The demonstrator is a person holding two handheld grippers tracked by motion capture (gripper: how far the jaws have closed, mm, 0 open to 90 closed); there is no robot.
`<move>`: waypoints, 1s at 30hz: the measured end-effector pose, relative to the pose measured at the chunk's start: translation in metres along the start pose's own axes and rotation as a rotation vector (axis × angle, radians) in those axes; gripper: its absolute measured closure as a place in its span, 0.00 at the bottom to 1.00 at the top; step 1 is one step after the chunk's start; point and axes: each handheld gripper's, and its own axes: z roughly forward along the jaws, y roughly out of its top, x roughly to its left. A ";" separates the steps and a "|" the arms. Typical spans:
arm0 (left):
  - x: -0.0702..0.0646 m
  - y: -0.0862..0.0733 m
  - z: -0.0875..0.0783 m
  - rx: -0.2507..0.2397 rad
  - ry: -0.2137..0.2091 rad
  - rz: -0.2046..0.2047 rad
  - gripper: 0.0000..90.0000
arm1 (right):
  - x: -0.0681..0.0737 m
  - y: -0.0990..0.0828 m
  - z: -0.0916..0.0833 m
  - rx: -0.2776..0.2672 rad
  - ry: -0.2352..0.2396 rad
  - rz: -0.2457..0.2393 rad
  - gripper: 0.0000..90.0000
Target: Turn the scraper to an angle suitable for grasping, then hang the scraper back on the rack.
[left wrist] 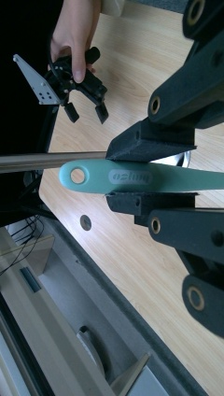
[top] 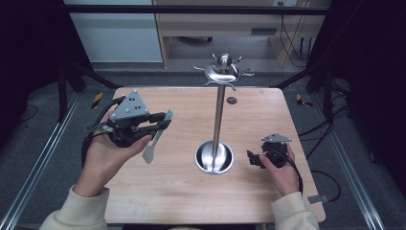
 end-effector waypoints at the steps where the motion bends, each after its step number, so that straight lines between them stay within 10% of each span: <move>1: 0.000 0.001 0.000 0.002 0.001 0.004 0.82 | 0.000 0.000 0.000 -0.001 0.000 -0.001 0.08; 30: -0.004 0.037 0.009 -0.051 0.012 0.006 0.82 | 0.000 0.000 0.000 -0.001 0.002 0.002 0.08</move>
